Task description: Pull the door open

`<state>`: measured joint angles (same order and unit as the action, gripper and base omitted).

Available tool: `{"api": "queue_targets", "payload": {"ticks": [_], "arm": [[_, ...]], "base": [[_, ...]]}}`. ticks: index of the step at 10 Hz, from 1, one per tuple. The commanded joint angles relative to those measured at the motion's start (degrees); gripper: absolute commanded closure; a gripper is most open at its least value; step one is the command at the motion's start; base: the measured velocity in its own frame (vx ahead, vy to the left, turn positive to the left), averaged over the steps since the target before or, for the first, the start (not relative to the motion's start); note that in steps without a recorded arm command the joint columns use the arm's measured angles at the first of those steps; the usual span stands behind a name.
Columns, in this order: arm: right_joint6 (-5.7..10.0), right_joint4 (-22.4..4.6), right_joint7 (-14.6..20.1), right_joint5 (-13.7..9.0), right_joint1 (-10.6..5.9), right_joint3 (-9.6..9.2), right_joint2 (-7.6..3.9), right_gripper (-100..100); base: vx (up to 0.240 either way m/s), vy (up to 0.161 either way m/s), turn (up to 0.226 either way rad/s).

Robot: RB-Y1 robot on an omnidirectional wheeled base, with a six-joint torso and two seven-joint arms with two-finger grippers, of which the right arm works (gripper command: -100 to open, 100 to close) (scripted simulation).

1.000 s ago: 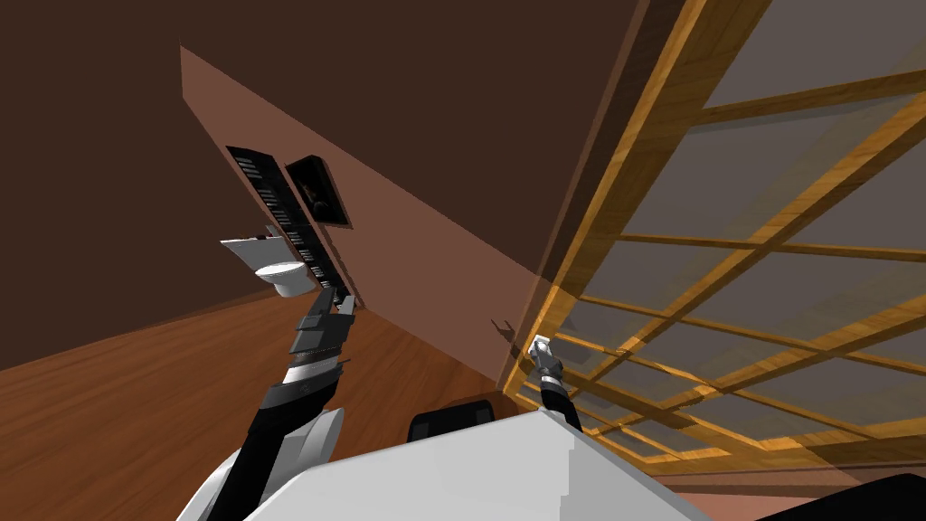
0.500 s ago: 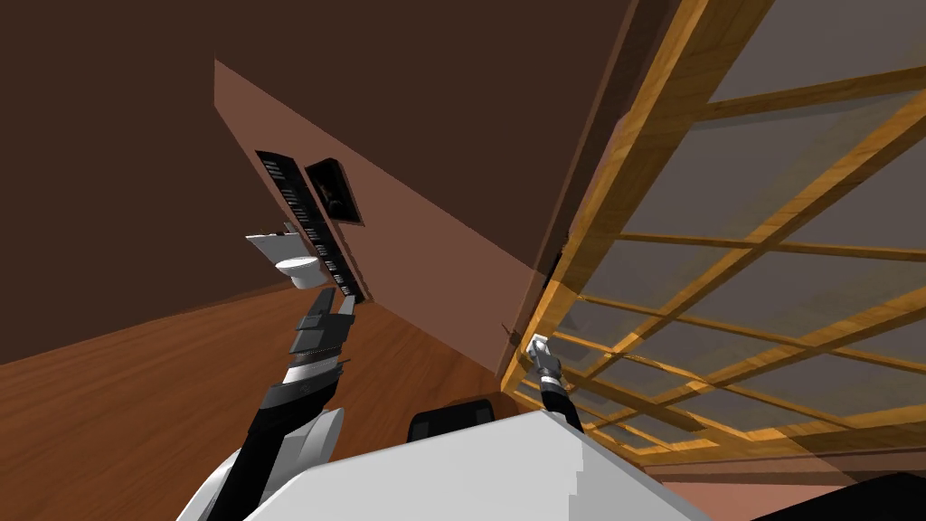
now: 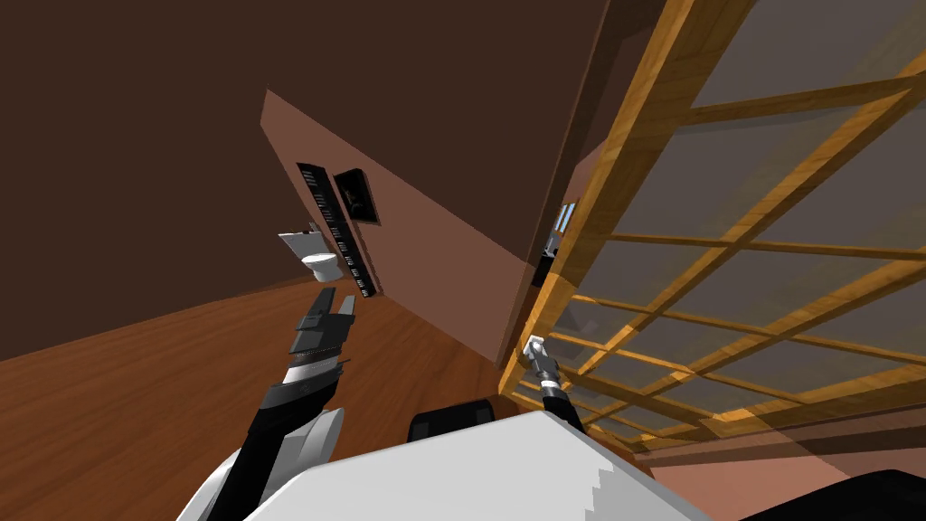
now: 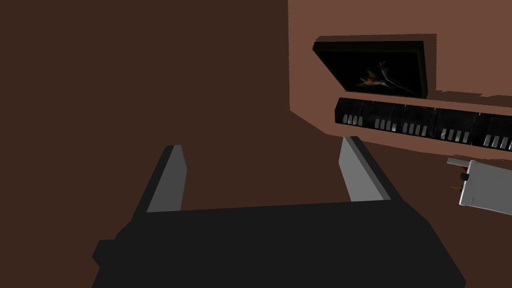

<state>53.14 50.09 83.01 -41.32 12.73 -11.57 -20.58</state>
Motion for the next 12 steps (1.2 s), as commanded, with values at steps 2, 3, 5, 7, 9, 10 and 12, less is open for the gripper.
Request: {"api": "queue_targets", "payload": {"ticks": [2,3,5,7,9,10,12], "arm": [[0.15,0.16,0.46,0.3,0.14,-0.51,-0.35,100],[0.67,0.52,1.35,0.99,0.86,-1.77,-0.97,100],[1.36,1.01,2.27,1.72,1.59,-3.05,-1.73,100],[2.31,1.67,3.53,2.72,2.58,-4.79,-2.75,100],[3.05,2.19,4.52,3.5,3.36,-6.16,-3.56,100],[2.67,2.06,4.05,3.32,3.11,-5.84,-3.24,100],[4.26,1.77,5.71,4.21,4.05,-7.54,-4.41,100]], "base": [[-0.134,0.02,0.046],[-0.139,0.0,0.071],[-0.248,-0.008,0.089],[-0.237,-0.019,0.084],[-0.236,-0.019,0.078],[-0.099,-0.009,0.024],[-0.206,-0.008,0.12]]}}
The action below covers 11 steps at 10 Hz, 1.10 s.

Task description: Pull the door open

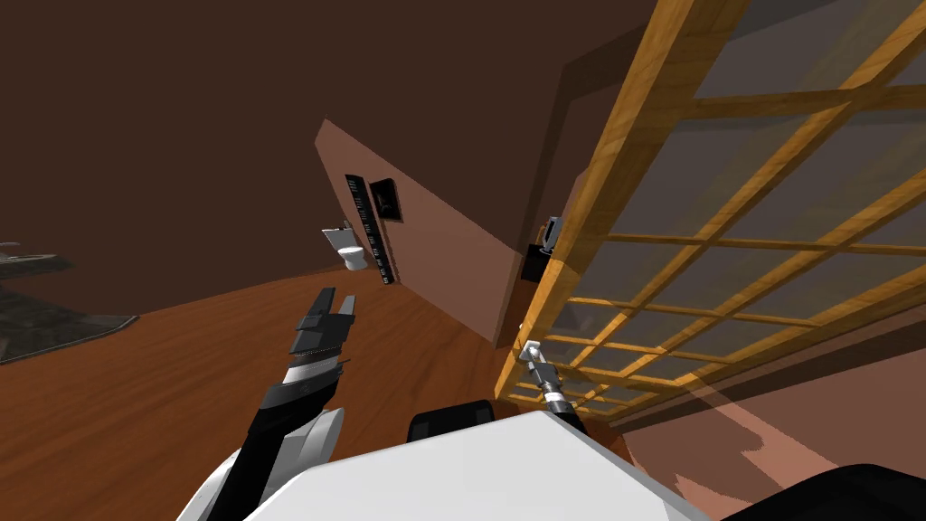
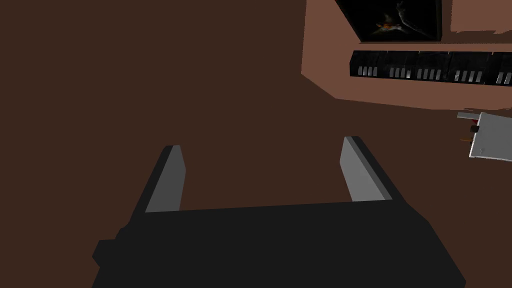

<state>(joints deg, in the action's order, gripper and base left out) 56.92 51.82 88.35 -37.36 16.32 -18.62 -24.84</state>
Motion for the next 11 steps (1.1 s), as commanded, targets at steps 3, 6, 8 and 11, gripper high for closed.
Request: {"api": "queue_targets", "payload": {"ticks": [3,6,8,11], "arm": [[3.14,-0.33,2.85,1.49,1.76,-2.78,-2.14,100],[3.59,-0.31,3.43,1.82,2.18,-3.42,-2.78,100],[5.04,-1.12,4.62,2.47,2.55,-4.53,-3.46,100],[7.27,-2.26,6.3,3.32,2.92,-5.9,-4.57,100]], "base": [[-0.254,-0.021,0.133],[-0.183,-0.012,0.068],[-0.205,-0.017,0.145],[-0.219,-0.044,0.128]]}}
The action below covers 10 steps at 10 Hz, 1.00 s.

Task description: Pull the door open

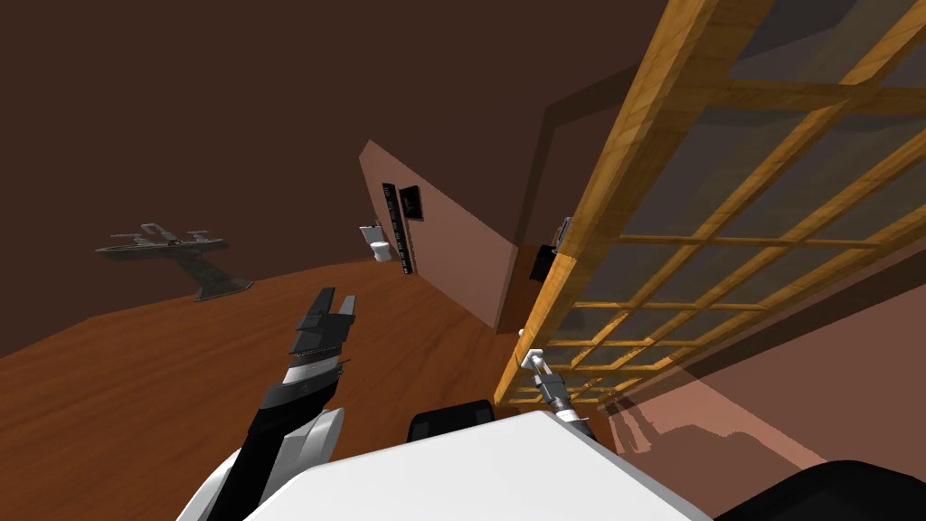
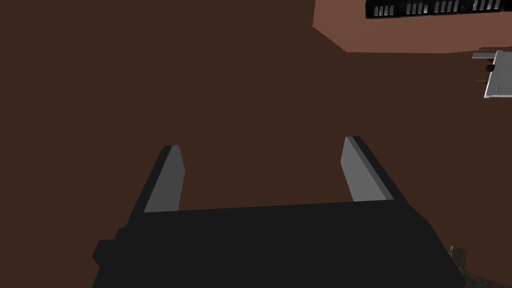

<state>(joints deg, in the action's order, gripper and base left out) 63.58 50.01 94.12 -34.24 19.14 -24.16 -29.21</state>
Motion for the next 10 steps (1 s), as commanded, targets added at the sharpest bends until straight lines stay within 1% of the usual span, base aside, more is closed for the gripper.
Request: {"api": "queue_targets", "payload": {"ticks": [1,4,5,6,9,10], "arm": [[1.24,-0.77,1.0,0.44,0.21,-0.75,-0.5,100],[2.99,-1.66,2.32,1.11,0.49,-1.82,-1.37,100],[2.69,-1.79,2.09,1.04,0.19,-1.66,-1.12,100],[3.29,-2.48,2.68,1.33,0.11,-2.16,-1.35,100],[4.46,-3.6,3.66,1.77,-0.18,-2.86,-1.86,100],[4.9,-4.02,4.04,1.93,-0.29,-3.12,-2.06,100]], "base": [[-0.215,-0.041,0.115],[-0.219,-0.034,0.118],[-0.1,-0.011,0.025],[-0.14,-0.03,0.114],[-0.208,-0.019,0.135],[-0.194,-0.063,0.121]]}}
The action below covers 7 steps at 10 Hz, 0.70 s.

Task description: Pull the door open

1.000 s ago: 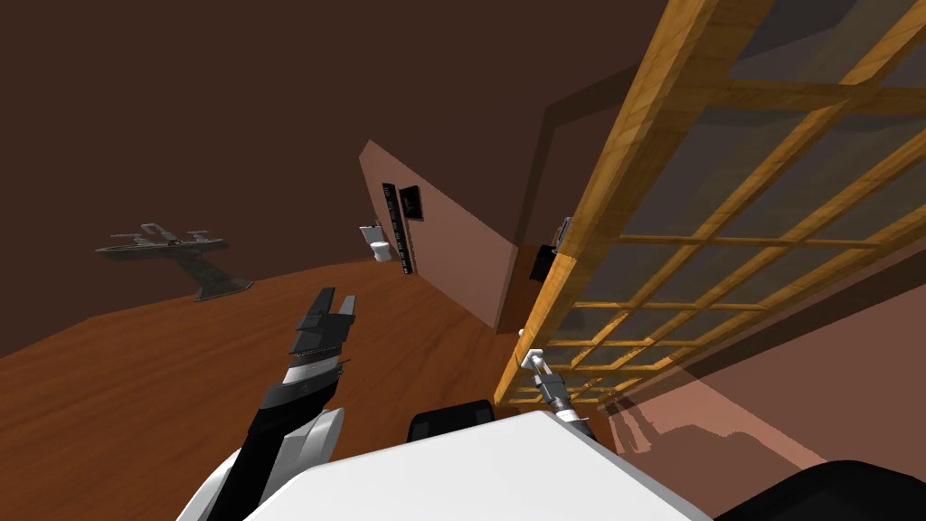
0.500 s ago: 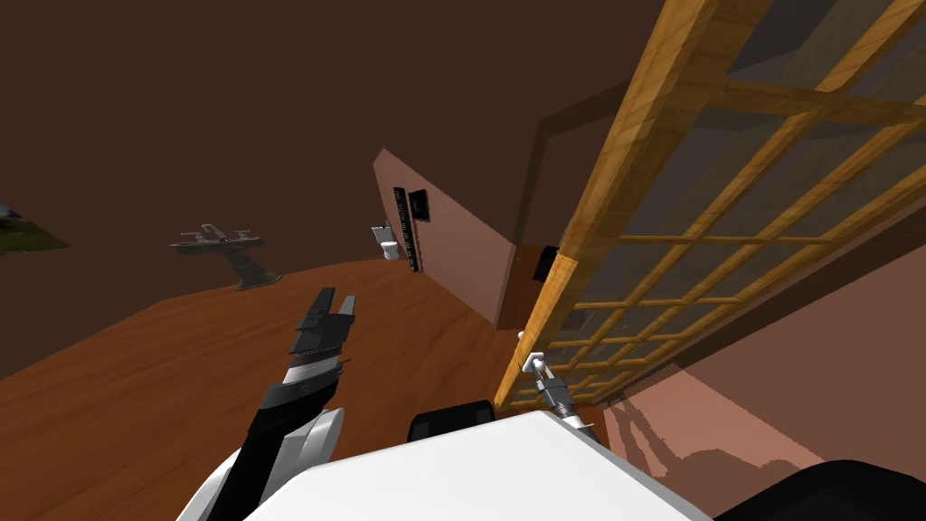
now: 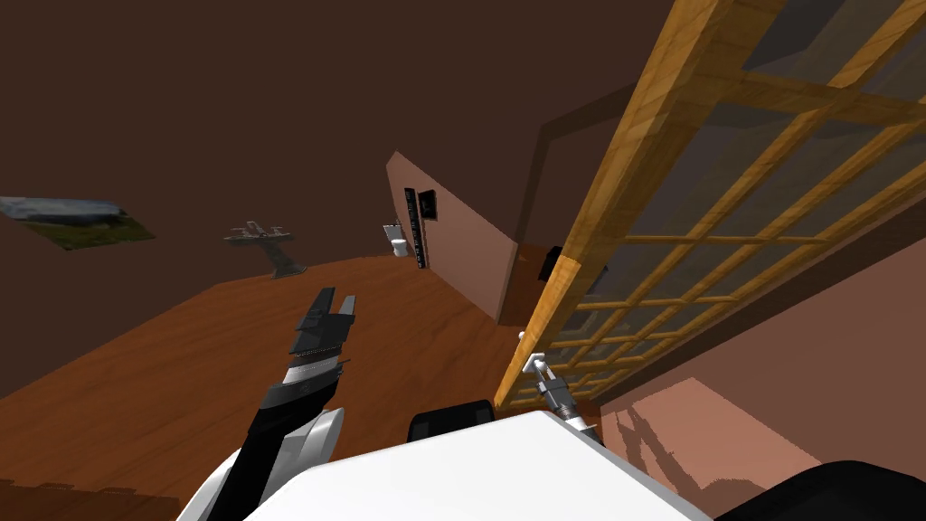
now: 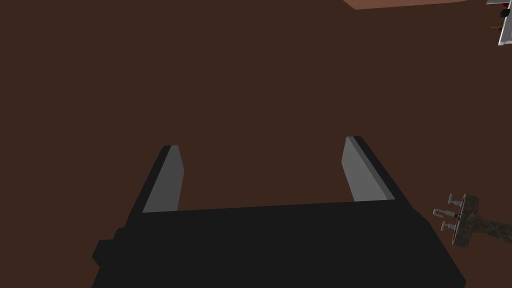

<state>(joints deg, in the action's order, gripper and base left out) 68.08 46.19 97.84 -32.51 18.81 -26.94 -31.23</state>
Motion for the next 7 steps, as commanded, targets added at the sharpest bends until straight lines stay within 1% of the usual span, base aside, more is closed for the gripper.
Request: {"api": "queue_targets", "payload": {"ticks": [1,3,5,6,7], "arm": [[0.85,-0.62,0.69,0.37,-0.07,-0.6,-0.24,100],[1.68,-1.41,1.39,0.68,-0.27,-1.1,-0.6,100],[2.44,-2.13,2.03,0.96,-0.46,-1.55,-0.94,100],[2.01,-1.98,1.81,0.89,-0.52,-1.43,-0.8,100],[2.62,-2.74,2.28,1.08,-0.71,-1.95,-0.91,100]], "base": [[-0.206,-0.069,0.15],[-0.228,-0.042,0.137],[-0.199,-0.044,0.096],[-0.09,-0.029,0.036],[-0.127,0.002,0.132]]}}
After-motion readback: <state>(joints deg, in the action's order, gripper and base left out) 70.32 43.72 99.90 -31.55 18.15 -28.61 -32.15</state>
